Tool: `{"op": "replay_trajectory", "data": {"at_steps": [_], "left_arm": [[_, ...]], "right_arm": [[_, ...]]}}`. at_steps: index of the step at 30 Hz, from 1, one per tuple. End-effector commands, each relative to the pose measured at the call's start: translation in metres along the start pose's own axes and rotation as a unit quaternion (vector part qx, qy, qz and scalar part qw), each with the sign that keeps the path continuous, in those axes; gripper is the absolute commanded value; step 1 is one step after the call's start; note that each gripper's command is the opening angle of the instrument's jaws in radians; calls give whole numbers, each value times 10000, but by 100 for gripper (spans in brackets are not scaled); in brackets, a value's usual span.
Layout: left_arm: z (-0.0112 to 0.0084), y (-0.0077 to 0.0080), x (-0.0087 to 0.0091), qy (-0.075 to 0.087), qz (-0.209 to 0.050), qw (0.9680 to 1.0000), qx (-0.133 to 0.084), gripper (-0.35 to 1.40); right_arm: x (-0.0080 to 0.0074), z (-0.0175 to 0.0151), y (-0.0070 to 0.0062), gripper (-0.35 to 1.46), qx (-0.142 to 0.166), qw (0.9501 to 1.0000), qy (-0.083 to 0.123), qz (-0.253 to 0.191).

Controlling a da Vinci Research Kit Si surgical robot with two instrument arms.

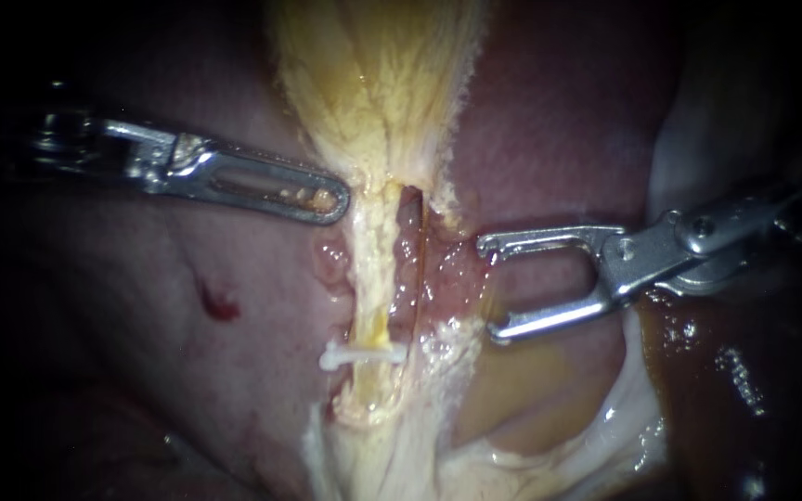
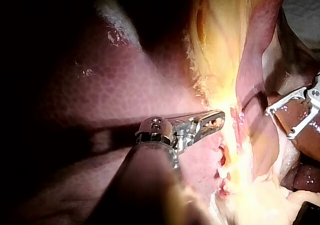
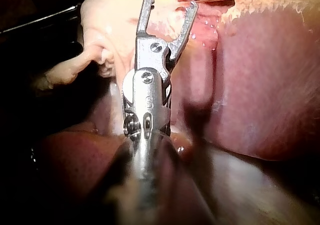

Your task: Going back first clip left tube

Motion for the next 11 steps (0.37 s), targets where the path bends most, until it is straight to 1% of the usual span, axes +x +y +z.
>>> {"op": "replay_trajectory", "data": {"at_steps": [1, 11], "left_arm": [[0, 0, 0, -1, 0, 10000, -5, -35], [-1, 0, 0, 0, 1, 10000, -3, -35]], "right_arm": [[0, 0, 0, 50, -1, 10000, 0, 1], [1, 0, 0, 50, -2, 10000, 1, 3]]}}
